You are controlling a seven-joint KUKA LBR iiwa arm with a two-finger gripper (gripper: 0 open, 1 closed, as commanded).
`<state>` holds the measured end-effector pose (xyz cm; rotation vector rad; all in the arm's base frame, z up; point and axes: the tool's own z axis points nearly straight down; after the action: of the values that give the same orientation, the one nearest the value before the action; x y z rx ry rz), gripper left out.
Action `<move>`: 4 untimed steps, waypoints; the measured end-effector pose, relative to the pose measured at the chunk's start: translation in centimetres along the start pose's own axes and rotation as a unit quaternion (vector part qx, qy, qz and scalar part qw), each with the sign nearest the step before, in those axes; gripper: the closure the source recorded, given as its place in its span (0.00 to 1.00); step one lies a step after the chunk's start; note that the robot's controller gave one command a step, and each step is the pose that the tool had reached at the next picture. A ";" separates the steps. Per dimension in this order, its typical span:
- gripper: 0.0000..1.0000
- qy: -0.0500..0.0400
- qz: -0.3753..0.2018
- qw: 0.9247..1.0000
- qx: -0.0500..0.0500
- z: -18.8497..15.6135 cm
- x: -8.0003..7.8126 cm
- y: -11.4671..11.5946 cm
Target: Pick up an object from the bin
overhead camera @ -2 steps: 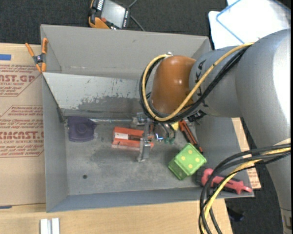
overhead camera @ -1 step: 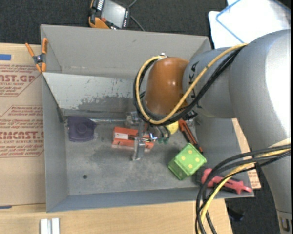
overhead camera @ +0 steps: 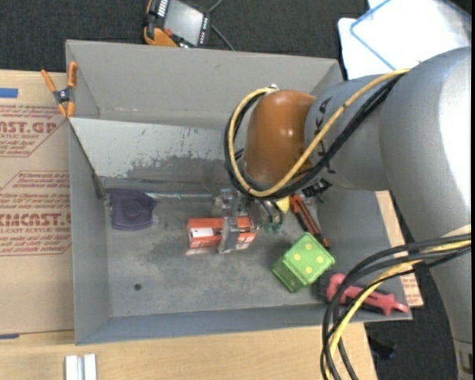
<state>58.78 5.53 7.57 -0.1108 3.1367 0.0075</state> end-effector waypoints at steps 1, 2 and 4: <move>1.00 0.000 0.000 1.000 0.000 0.0 0.0 0.0; 1.00 0.003 0.000 1.000 0.000 -2.1 0.2 0.0; 1.00 0.002 0.000 1.000 0.000 -3.3 0.2 0.1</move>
Offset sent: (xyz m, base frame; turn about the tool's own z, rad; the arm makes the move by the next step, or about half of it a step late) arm 0.0002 0.0000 0.0469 0.0000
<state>58.62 5.61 10.90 -0.1113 3.1407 0.0086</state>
